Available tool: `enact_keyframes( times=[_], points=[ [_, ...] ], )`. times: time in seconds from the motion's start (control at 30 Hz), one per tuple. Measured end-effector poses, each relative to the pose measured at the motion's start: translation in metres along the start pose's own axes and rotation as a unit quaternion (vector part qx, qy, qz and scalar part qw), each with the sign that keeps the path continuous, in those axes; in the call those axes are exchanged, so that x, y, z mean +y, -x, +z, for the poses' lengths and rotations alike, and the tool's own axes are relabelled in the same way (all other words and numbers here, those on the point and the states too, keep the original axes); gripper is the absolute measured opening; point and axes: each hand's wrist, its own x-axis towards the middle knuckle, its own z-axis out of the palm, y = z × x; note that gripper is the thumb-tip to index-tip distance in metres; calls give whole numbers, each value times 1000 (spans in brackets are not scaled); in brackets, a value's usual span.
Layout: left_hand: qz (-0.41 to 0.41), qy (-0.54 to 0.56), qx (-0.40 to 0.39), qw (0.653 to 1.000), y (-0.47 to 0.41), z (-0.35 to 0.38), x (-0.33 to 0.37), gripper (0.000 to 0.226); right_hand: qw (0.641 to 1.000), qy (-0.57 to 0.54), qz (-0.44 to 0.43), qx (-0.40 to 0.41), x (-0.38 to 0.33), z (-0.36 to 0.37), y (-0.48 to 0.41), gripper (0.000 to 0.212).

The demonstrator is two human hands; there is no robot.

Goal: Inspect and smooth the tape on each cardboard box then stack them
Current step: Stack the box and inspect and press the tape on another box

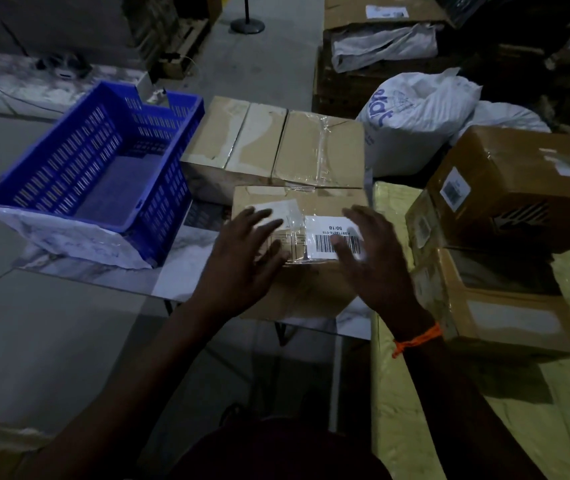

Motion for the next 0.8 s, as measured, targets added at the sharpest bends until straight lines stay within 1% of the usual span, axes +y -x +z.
enact_keyframes(
  times=[0.07,0.1,0.17,0.33,0.5,0.57,0.67,0.7,0.73,0.8],
  points=[
    [25,-123,-65,990,-7,7,5,68,992,79,-18,-94,-6,13,-6,69],
    [29,-165,-87,982,-9,10,6,73,985,116,-22,-123,-7,19,-7,74],
    [31,-208,-102,972,-10,14,5,77,977,155,-24,-141,-9,25,-6,78],
    [33,-218,-109,969,-9,15,4,79,977,165,-17,-133,-10,25,-2,75],
    [36,-206,-128,969,-5,13,3,80,977,144,-25,-155,-11,19,1,77],
    [48,-188,-127,973,2,13,3,76,983,118,-50,-133,-9,14,10,69],
    [62,-164,-100,979,17,12,0,67,985,111,-122,-57,-1,10,30,46],
    [71,-168,-90,979,23,13,-1,65,983,116,-140,-39,1,10,37,42],
    [81,-178,-80,977,28,13,-1,65,982,119,-146,-31,2,10,43,40],
    [97,-198,-67,973,36,16,0,66,984,113,-132,-25,2,11,52,41]
  ],
)
